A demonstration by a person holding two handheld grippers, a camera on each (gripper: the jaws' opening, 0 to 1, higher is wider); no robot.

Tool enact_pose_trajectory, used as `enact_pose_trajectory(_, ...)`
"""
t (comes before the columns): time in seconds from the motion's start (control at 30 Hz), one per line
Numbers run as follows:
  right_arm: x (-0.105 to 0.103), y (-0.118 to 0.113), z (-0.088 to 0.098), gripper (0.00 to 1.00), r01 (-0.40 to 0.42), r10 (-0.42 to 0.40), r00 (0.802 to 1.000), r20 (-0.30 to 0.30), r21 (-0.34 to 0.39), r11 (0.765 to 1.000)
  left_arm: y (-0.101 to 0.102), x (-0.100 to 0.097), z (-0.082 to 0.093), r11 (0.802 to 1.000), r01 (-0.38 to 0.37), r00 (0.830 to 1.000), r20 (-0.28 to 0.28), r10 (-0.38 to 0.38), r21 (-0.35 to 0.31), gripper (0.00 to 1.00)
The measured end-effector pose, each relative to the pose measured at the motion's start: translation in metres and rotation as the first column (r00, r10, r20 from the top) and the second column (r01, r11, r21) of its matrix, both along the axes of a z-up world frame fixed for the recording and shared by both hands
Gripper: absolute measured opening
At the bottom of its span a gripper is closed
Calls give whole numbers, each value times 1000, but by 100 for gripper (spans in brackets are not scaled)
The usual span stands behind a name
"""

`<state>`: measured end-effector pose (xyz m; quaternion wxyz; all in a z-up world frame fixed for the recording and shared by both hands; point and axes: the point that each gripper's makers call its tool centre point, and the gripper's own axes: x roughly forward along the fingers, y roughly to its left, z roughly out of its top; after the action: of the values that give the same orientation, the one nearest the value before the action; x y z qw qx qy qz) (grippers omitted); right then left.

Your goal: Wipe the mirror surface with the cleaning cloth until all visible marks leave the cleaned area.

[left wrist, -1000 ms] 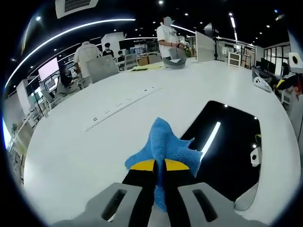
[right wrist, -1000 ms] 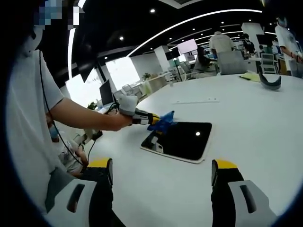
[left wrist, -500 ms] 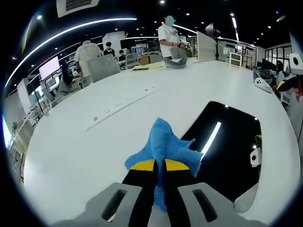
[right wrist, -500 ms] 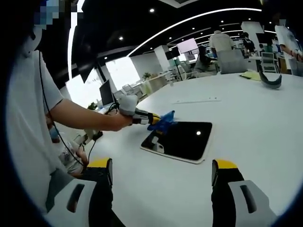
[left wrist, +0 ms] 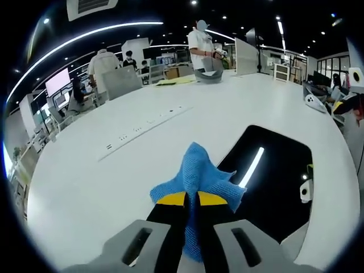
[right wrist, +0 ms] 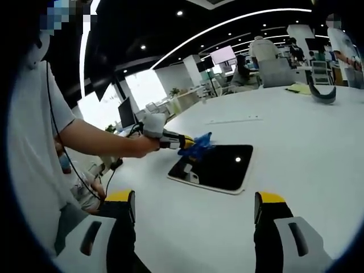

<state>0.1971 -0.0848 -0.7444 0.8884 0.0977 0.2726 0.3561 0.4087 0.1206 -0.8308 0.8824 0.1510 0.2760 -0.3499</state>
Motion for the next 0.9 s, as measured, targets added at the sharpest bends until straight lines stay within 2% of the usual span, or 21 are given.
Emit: enact_pose_trajectory(0.9,3,-13,2,85,42,-42,999,11,21,999,-44,0,0,999,49,999,-13,-50,-12,4)
